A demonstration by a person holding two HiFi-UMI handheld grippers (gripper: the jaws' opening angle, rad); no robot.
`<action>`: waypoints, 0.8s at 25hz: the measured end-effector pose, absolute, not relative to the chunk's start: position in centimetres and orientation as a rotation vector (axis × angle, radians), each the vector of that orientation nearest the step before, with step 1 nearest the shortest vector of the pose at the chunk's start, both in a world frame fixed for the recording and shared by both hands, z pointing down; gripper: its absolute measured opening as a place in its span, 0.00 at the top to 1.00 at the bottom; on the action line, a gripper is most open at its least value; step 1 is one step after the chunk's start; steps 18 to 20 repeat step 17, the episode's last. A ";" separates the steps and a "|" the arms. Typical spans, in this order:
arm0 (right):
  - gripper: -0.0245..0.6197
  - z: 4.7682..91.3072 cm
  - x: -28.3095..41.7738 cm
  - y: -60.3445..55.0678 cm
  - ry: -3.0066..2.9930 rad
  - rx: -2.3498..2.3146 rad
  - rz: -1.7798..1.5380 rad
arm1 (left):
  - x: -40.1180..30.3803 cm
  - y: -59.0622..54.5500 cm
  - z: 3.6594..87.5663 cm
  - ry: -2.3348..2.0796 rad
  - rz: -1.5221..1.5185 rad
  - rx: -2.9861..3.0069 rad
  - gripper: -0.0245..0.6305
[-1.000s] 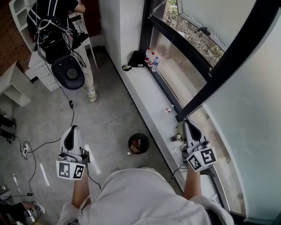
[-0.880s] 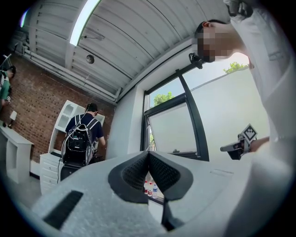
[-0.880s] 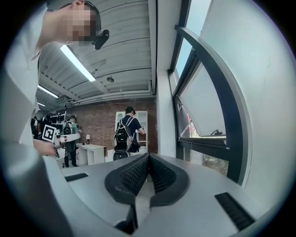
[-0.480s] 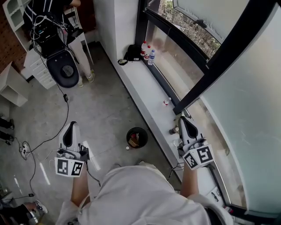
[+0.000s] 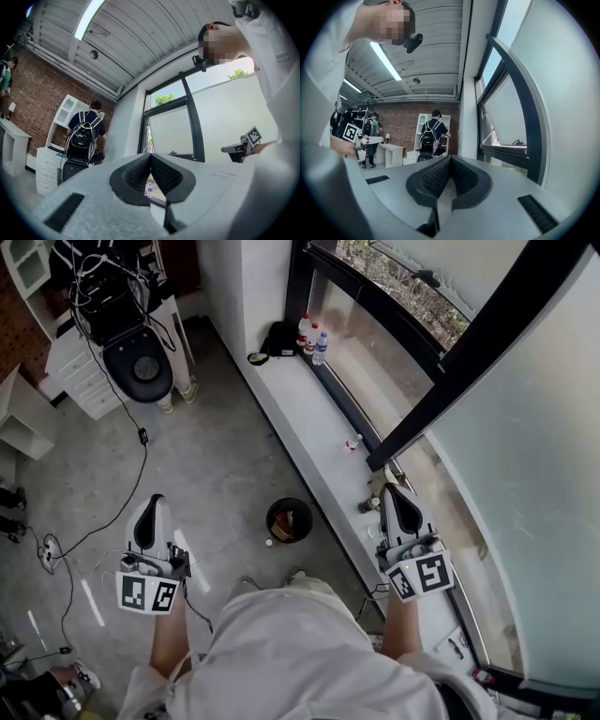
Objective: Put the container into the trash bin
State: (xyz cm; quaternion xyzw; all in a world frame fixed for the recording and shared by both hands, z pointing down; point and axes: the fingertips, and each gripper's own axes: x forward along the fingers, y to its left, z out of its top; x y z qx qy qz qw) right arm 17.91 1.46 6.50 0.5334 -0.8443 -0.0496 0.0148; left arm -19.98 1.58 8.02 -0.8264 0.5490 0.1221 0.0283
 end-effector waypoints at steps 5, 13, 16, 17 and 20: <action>0.96 6.7 17.7 2.3 -2.636 1.655 -0.149 | -19.7 2.4 8.2 1.688 0.369 -2.557 0.94; 0.96 7.5 17.3 2.6 -2.648 1.631 -0.133 | -19.1 3.2 8.9 1.688 0.325 -2.573 0.94; 0.96 7.9 17.5 2.4 -2.647 1.621 -0.133 | -18.8 3.2 9.2 1.690 0.317 -2.576 0.94; 0.96 8.0 17.5 2.4 -2.647 1.618 -0.131 | -18.7 3.2 9.3 1.691 0.315 -2.577 0.94; 0.96 8.0 17.5 2.4 -2.647 1.618 -0.131 | -18.7 3.2 9.3 1.691 0.315 -2.577 0.94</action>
